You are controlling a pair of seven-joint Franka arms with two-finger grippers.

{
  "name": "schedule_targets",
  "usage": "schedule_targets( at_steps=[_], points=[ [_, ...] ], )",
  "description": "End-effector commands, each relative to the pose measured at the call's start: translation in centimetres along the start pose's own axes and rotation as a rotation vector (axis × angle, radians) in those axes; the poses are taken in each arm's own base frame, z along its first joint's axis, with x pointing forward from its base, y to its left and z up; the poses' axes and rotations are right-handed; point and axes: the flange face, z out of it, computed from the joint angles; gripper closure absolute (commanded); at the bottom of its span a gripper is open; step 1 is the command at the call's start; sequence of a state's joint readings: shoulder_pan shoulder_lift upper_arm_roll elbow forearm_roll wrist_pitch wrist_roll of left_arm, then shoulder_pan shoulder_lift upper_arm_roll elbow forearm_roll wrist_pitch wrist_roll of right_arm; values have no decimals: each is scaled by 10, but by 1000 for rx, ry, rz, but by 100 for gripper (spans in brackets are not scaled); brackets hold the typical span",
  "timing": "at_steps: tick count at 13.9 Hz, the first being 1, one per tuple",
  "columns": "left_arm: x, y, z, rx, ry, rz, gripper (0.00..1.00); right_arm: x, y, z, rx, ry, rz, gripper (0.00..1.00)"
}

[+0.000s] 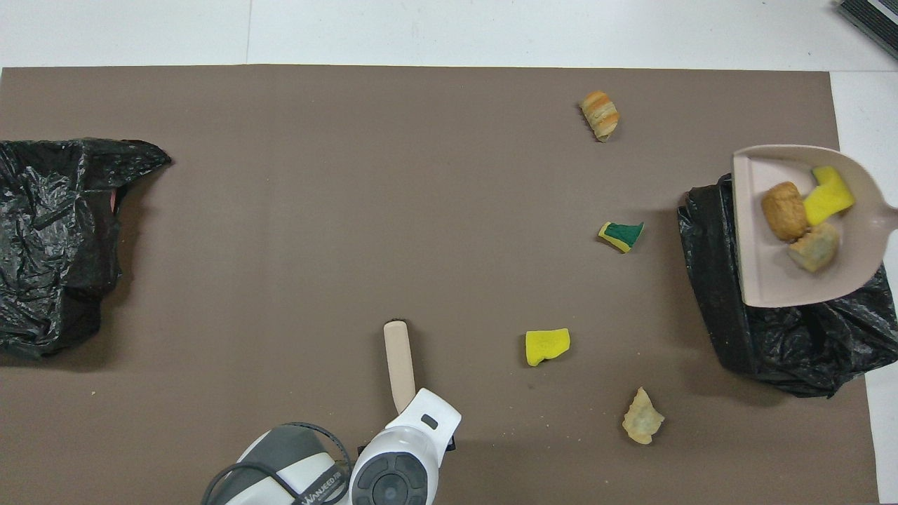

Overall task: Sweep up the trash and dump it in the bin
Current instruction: 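Tip the dustpan over the bag with the right gripper while the left gripper withdraws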

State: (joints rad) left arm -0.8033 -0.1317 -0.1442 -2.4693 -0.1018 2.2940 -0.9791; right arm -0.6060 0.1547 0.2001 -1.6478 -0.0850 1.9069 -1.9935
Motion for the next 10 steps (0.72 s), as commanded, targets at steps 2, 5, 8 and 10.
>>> schedule_targets(
  at_steps=[2, 5, 8, 10],
  points=[
    [56, -17, -24, -39, 28, -71, 0, -42, -33, -12, 42, -89, -55, 100],
    [115, -56, -45, -50, 41, -22, 0, -47, -34, -10, 81, -207, -119, 100],
    [167, -100, -71, -59, 53, 19, 0, -35, -31, -5, 54, -280, -191, 100],
    [200, -133, -94, -72, 76, 34, 0, -18, -31, 4, 45, -324, -252, 100]
  ],
)
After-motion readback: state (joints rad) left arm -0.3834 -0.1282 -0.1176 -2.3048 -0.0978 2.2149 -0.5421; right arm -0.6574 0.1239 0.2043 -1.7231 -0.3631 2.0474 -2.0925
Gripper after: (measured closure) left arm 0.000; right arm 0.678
